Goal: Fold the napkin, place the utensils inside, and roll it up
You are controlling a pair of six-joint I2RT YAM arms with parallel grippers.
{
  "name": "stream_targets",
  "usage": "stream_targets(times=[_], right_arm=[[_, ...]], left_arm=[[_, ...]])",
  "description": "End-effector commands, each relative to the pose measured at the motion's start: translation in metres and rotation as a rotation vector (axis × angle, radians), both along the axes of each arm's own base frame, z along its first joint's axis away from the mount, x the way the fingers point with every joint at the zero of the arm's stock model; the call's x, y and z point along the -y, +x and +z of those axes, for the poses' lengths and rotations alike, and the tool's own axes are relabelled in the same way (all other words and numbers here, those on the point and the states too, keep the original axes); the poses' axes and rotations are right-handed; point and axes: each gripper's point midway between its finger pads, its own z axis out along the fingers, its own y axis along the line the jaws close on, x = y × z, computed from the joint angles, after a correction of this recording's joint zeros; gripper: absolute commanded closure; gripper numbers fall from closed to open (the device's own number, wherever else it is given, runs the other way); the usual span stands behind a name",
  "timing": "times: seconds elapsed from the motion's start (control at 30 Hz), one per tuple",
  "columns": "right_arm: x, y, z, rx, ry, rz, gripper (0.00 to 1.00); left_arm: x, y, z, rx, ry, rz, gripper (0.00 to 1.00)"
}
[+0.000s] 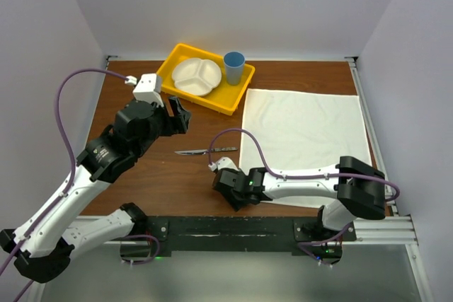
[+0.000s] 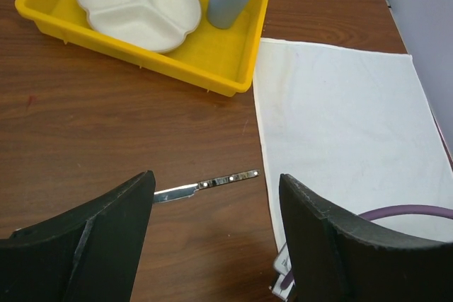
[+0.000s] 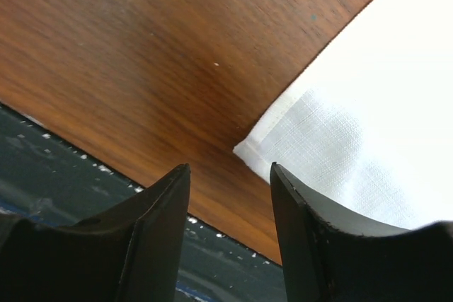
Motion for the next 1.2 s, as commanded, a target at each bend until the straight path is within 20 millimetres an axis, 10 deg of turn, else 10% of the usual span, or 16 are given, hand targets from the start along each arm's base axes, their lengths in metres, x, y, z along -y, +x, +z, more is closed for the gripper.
stream_targets(times=[0.0, 0.4, 1.0, 1.17], right_arm=[[0.005, 0.007, -0.007, -0.004, 0.025, -0.013, 0.47], [0.009, 0.002, -0.035, -0.044, -0.016, -0.021, 0.64], [0.012, 0.04, 0.049, 0.096, 0.081, -0.15, 1.0], [0.062, 0.097, 0.076, 0.137, 0.089, -0.374, 1.0]], left_arm=[[0.006, 0.007, 0.011, 0.044, -0.011, -0.015, 0.24], [0.006, 0.012, 0.031, 0.066, 0.0, -0.009, 0.24], [0.006, 0.005, 0.022, 0.077, -0.023, -0.029, 0.24], [0.019, -0.002, 0.014, 0.073, -0.053, -0.112, 0.24]])
